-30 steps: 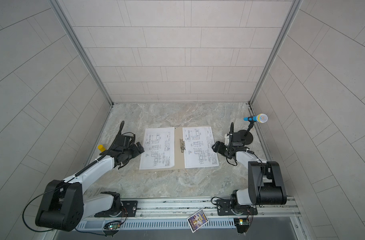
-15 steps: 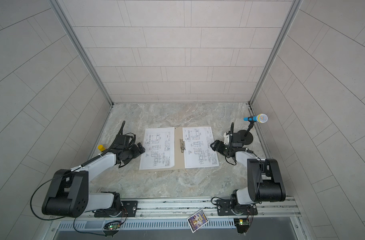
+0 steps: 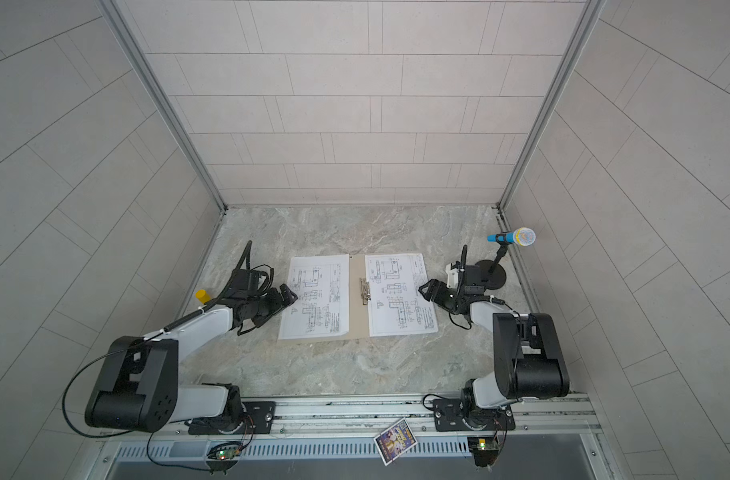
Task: Put the files into the folder
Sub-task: 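Release the sheet edge and pull the left gripper back from the folder, then push the folder's near cover closed over the sheets with the left gripper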
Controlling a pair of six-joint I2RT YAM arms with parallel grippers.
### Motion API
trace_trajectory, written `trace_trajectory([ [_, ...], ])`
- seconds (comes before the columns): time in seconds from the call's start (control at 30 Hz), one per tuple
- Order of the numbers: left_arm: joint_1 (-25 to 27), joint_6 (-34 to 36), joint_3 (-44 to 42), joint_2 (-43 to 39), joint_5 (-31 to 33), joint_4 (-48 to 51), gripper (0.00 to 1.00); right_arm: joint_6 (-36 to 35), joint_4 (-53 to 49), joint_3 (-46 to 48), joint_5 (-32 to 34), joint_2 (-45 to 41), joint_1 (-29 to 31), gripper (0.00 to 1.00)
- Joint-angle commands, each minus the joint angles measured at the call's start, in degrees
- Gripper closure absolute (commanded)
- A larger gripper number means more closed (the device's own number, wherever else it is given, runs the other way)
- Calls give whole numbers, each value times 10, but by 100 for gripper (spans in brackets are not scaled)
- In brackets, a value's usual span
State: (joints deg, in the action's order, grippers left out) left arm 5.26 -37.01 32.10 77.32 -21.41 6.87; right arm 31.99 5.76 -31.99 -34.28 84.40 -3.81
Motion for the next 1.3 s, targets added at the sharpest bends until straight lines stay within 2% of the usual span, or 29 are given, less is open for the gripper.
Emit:
trace_trajectory([
  [0.0,-2,3,-14,5,-27,3,0,10,-48,24,0,21,0,22],
  [0.87,-2,-42,-12,-65,-128,-60,0,4,-65,26,-8,22,0,25],
  [1.27,-1,-109,-9,-116,-170,-123,0,4,-67,27,-14,25,0,25],
])
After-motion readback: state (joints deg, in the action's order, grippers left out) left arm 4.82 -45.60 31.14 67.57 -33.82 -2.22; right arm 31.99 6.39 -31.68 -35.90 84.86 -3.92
